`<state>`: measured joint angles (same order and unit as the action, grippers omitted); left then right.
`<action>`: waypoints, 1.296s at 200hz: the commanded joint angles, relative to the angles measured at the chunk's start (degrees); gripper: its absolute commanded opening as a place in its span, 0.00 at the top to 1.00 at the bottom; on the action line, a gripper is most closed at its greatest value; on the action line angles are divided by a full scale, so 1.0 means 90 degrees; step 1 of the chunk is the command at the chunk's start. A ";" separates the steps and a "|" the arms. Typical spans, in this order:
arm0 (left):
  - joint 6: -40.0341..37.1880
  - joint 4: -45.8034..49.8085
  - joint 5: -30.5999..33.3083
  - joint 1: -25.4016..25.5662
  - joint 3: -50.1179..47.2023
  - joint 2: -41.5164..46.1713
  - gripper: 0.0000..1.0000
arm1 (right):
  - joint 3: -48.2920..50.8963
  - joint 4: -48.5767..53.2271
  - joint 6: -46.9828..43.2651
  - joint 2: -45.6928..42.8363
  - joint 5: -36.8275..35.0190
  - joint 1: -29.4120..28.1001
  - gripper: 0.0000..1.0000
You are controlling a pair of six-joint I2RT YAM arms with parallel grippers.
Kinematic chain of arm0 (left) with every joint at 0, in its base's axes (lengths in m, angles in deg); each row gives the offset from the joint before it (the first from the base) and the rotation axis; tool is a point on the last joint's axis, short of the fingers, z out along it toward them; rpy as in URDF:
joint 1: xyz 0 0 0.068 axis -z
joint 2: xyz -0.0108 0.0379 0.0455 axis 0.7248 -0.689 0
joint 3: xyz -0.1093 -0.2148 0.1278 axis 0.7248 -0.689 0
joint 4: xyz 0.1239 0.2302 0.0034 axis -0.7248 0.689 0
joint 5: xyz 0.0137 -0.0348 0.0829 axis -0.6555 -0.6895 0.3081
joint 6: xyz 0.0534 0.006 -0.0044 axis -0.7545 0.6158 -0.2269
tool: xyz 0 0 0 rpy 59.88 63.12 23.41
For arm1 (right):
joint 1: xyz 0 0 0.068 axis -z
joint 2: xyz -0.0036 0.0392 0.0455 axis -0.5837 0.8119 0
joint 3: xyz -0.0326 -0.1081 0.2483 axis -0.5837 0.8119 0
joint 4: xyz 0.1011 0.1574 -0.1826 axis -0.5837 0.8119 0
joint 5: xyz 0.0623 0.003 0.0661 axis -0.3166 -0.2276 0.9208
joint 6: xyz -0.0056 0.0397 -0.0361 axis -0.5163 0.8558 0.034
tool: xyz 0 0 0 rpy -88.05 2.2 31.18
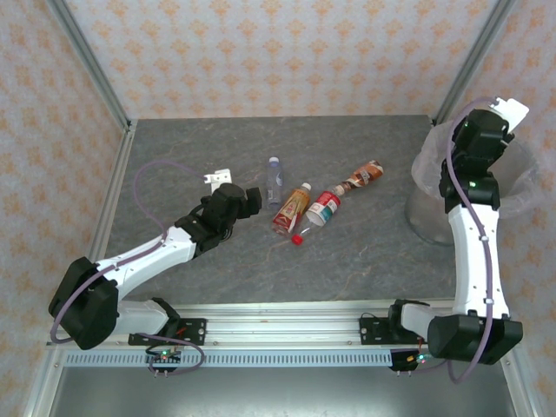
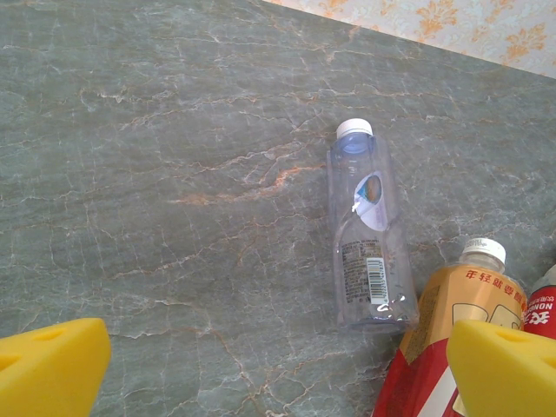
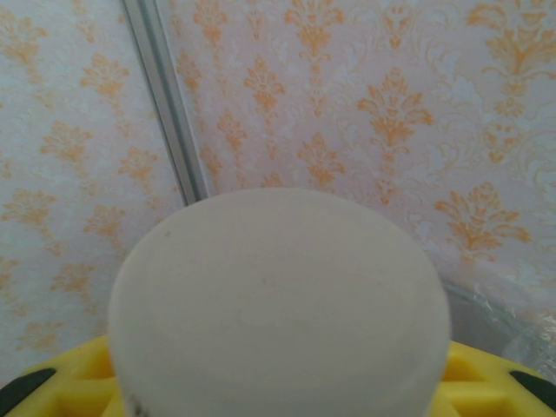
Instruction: Put the plastic bottles in the bin
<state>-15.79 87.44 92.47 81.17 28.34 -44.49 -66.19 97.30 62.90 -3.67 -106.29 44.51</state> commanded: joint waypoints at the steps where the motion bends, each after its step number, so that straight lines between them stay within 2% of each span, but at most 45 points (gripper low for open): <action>1: 0.0025 0.0189 0.0028 -0.0068 0.0126 -0.0004 0.00 | 0.0211 -0.0240 -0.0017 0.0026 -0.0150 0.0126 1.00; 30: 0.0008 0.0231 0.0027 -0.0069 0.0150 -0.0002 0.00 | 0.0336 0.0114 0.1169 0.0111 0.1356 0.1022 1.00; 60: -0.0002 0.0269 0.0058 -0.0063 0.0146 0.0009 0.00 | 0.0518 0.0143 0.1638 0.0318 0.2640 0.1650 0.98; 83: 0.0007 0.0279 0.0074 -0.0069 0.0154 0.0010 0.00 | 0.0536 0.0354 0.1689 0.0384 0.3127 0.1892 0.95; 107: 0.0012 0.0274 0.0066 -0.0067 0.0157 -0.0003 0.00 | 0.0615 0.0485 0.1635 0.0405 0.3338 0.2044 0.87; 115: 0.0018 0.0273 0.0058 -0.0063 0.0163 -0.0016 0.00 | 0.0623 0.0565 0.1586 0.0428 0.3318 0.2053 0.78; 137: 0.0016 0.0276 0.0047 -0.0066 0.0188 -0.0039 0.00 | 0.0461 0.0990 0.1543 0.0491 0.3419 0.2051 0.31; 157: 0.0026 0.0294 0.0052 -0.0069 0.0211 -0.0043 0.00 | 0.0291 0.1321 0.1676 0.0474 0.3147 0.2055 0.00; 177: 0.0027 0.0302 0.0048 -0.0066 0.0236 -0.0071 0.00 | 0.0154 0.1586 0.1728 0.0390 0.3005 0.2057 0.01; 259: 0.0026 0.0378 0.0049 -0.0063 0.0286 -0.0164 0.00 | 0.0020 0.1785 0.2027 0.0184 0.3306 0.2041 0.01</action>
<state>-15.79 88.72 92.47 81.17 29.35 -45.47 -63.52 111.61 79.56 -0.85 -77.38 62.76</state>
